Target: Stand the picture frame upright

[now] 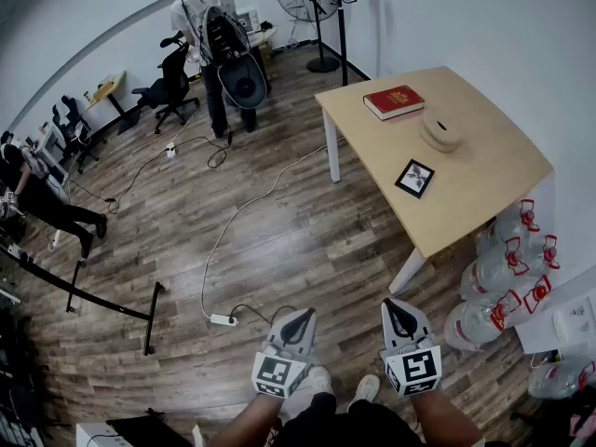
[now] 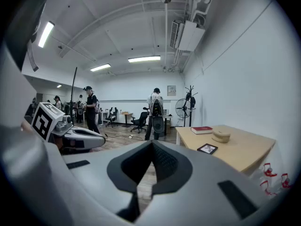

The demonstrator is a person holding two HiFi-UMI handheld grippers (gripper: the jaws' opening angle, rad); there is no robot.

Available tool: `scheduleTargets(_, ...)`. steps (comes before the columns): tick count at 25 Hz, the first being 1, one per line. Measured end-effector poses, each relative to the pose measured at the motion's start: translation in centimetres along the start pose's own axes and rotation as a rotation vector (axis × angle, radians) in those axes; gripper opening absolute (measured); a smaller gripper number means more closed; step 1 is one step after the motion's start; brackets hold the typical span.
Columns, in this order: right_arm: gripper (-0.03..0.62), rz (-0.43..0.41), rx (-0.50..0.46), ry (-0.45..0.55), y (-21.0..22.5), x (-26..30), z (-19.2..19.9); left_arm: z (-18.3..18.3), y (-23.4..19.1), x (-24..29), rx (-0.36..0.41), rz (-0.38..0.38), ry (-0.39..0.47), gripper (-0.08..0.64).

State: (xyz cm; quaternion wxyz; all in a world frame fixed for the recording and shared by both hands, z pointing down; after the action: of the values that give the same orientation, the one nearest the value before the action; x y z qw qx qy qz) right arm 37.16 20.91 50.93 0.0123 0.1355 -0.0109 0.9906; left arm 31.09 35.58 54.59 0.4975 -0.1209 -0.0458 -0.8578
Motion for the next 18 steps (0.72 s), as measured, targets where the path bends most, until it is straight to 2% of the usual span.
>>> scheduleTargets(9, 0.008, 0.009, -0.025, 0.022, 0.0, -2.9, -0.8, 0.6, 1.9, -2.5, -0.043, -0.011, -0.034, 0.000)
scheduleTargets(13, 0.009, 0.012, -0.009, 0.045, -1.0, -3.0, -1.6, 0.6, 1.1, -4.2, -0.063, -0.031, -0.040, 0.000)
scheduleTargets(18, 0.009, 0.005, 0.020, 0.080, -2.4, -2.4, -2.9, -0.2, -1.0, -5.8, -0.049, -0.052, -0.011, 0.000)
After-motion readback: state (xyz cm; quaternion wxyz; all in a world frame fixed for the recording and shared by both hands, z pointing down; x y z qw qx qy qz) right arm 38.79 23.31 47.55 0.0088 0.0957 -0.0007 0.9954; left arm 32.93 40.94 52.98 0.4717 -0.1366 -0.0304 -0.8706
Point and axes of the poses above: the fingertips, and each gripper's own axes: x forward along the fingers, y to its right, z out of its underside, the point moved 1 cm from there along -x, backward along the fingers, and after that the axes turned 3 degrees about -y, right-handed, at the moved point
